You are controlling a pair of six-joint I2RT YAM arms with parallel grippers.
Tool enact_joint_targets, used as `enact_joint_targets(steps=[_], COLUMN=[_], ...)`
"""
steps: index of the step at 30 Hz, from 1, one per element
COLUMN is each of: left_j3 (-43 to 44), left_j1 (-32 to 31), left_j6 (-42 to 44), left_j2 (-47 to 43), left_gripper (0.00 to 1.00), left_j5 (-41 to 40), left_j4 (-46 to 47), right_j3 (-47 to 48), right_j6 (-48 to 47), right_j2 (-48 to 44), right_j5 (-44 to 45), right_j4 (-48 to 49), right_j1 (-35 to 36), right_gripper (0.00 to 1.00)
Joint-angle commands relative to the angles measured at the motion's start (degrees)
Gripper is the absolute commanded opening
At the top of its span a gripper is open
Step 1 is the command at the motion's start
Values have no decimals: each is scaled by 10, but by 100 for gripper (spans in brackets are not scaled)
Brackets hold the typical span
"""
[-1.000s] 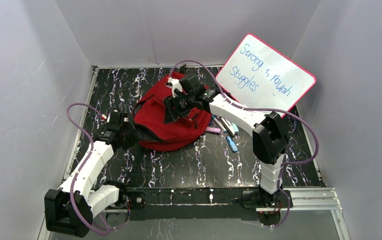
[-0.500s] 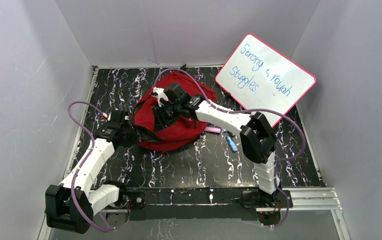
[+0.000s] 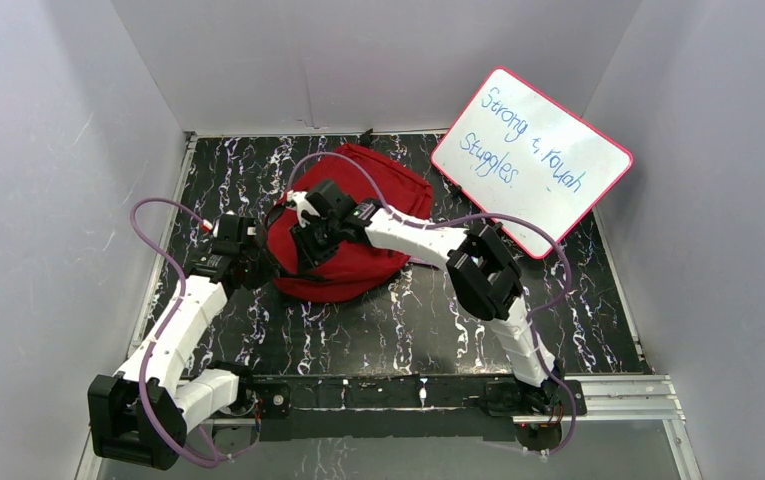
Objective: Pack the student bag
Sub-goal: Adjust the student bag at the center of the board.
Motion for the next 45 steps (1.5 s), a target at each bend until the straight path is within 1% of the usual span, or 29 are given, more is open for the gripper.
enact_joint_targets(steps=[1, 5, 7, 10, 14, 16, 19, 21, 23, 25, 27, 30, 32, 35, 41, 45], left_j3=[23, 27, 29, 26, 15, 6, -9, -21, -32, -35, -27, -6, 10, 37, 86, 114], left_j1=[3, 3, 4, 4, 3, 4, 3, 3, 3, 3, 3, 3, 3, 3, 3, 3], left_j6=[0, -5, -7, -11, -20, -27, -47, -59, -64, -62, -53, -36, -23, -5, 33, 69], left_j2=[-13, -17, -23, -29, -37, -44, -59, -72, -79, -79, -73, -64, -57, -49, -50, -32], left_gripper=[0, 0, 0, 0, 0, 0, 0, 0, 0, 0, 4, 18, 27, 36, 46, 47], left_j5=[-8, 1, 4, 11, 28, 37, 48, 53, 53, 53, 51, 43, 36, 28, 8, 9], left_j4=[-17, -22, -25, -30, -37, -42, -51, -53, -53, -51, -51, -51, -52, -56, -53, -49], right_j3=[26, 12, 8, -6, -44, -63, -102, -138, -176, -217, -247, -285, -307, -330, -344, -343], right_j6=[-20, -22, -21, -20, -15, -17, -15, -4, 14, 32, 45, 60, 69, 77, 84, 80], right_j2=[10, 9, 7, -17, -93, -135, -193, -229, -265, -289, -309, -330, -340, -350, -354, -350], right_j5=[32, 124, 141, 143, 142, 160, 212, 270, 304, 321, 343, 366, 359, 353, 347, 339], right_j4=[-7, -5, -4, 10, 43, 47, 41, 35, 27, 15, 3, -16, -18, -17, -18, -13], right_j1=[19, 20, 20, 20, 20, 19, 17, 12, 3, -8, -17, -27, -36, -40, -60, -77], right_gripper=[35, 38, 41, 45, 53, 59, 69, 74, 77, 77, 78, 78, 78, 78, 79, 79])
